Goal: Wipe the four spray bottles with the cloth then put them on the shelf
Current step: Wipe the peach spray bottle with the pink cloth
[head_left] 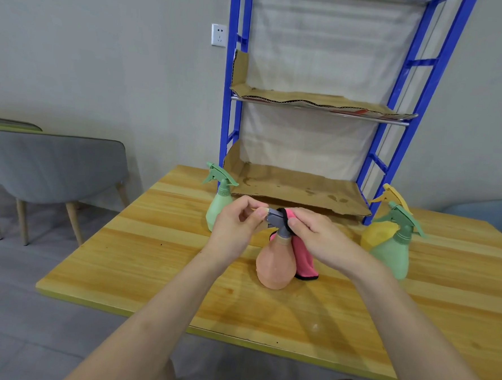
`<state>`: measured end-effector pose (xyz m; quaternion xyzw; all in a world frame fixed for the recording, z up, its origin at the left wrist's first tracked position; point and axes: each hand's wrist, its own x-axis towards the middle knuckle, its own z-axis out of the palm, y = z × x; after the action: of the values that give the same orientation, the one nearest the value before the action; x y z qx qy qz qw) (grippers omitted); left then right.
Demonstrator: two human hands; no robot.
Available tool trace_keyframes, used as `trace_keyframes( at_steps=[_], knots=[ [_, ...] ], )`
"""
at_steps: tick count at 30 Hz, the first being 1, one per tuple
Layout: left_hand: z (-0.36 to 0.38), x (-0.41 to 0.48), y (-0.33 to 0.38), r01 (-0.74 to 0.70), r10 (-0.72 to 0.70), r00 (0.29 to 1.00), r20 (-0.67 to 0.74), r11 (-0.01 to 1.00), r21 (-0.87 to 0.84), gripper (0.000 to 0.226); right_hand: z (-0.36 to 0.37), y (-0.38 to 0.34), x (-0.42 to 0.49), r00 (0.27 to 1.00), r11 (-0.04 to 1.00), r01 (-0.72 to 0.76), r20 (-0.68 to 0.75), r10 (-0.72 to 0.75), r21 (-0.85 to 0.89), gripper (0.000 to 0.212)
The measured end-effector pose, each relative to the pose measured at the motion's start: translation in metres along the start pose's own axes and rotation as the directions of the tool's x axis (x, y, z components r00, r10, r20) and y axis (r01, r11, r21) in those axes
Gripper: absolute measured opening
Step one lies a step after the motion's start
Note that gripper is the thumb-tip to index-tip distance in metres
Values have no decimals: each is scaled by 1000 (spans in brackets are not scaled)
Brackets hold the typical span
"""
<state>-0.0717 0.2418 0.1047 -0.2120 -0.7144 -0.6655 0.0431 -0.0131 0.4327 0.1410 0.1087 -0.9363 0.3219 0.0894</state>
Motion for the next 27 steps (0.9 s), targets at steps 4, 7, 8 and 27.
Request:
trace_keyframes(
  at_steps=[4,7,8,27],
  knots=[
    [1,0,-1,-14,14,1000,-19,1000,4,7,-3,3,1,1000,998,3,-3,-3,-62,16],
    [2,-1,-1,-34,33,999,-27,999,-10,8,9,1,6,991,999,-20,-132,14,-40,7],
    [2,-1,-1,-42,41,999,-31,999,-3,8,13,0,7,985,999,-19,-173,12,-40,7],
    [7,-8,-1,-83,95,991,-94,988,129,7,39,-2,3,924,998,-53,-380,38,-30,14]
  ],
)
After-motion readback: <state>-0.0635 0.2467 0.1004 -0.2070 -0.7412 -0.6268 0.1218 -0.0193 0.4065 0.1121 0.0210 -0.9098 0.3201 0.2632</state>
